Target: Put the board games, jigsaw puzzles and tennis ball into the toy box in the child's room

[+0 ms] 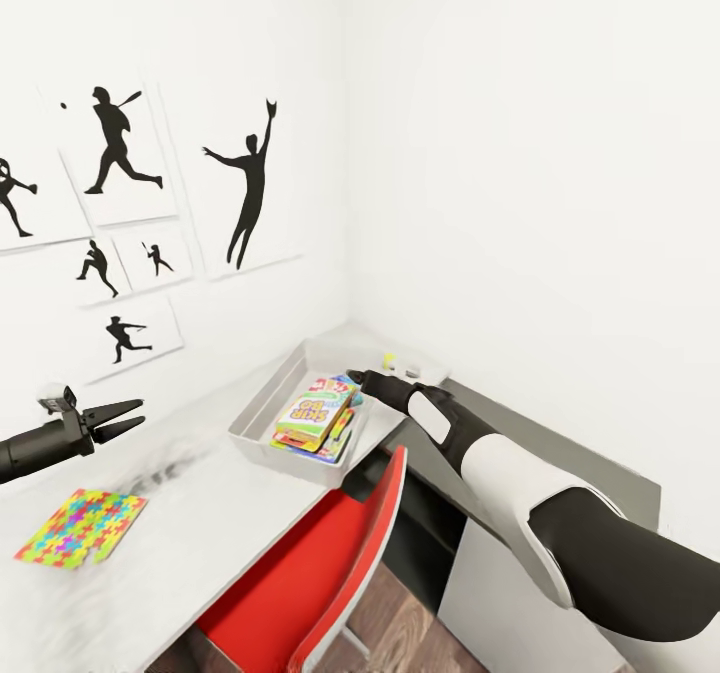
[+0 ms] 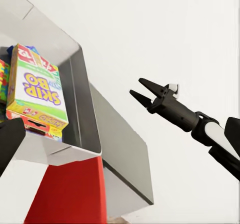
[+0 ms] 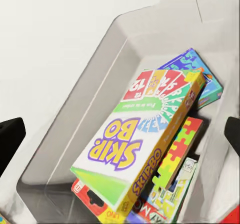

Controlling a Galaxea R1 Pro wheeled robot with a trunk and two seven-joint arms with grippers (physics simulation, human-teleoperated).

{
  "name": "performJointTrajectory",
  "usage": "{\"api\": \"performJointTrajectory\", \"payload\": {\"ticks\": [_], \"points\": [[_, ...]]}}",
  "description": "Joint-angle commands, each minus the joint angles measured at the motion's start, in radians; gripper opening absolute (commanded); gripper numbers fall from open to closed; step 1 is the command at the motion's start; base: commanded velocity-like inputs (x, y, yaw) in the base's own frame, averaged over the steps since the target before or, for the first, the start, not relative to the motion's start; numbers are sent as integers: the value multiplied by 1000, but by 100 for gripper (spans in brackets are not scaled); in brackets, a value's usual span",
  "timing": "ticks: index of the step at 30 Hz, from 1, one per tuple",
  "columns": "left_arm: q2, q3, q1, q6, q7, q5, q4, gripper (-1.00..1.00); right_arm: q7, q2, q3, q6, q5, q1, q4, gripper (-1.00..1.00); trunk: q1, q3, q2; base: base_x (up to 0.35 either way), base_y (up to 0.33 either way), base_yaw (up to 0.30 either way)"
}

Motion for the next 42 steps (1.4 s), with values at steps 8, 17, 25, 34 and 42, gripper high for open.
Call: {"api": "performJointTrajectory", "payload": {"ticks": [8, 17, 25, 34, 42], "points": [[1, 1, 0, 10, -5, 1, 0, 100, 1, 0, 2, 2, -4, -2, 1, 100, 0, -2, -2, -167, 165, -153], [1, 1, 0, 10, -5, 1, 0, 100, 1, 0, 1, 2, -3, -1, 1, 100, 0, -2, -2, -73, 138, -13], [1, 1, 0, 11, -5, 1, 0, 100, 1, 0, 2, 1, -3, -1, 1, 100, 0, -2, -2, -127, 91, -1], [1, 0, 0, 10, -3, 1, 0, 100, 1, 0, 2, 1, -2, -1, 1, 100, 0, -2, -2, -138, 60, 0], [1, 0, 0, 10, -1, 1, 0, 100, -38, 0, 4, 11, -2, -2, 1, 100, 0, -2, -2, -108, 38, 0]]}}
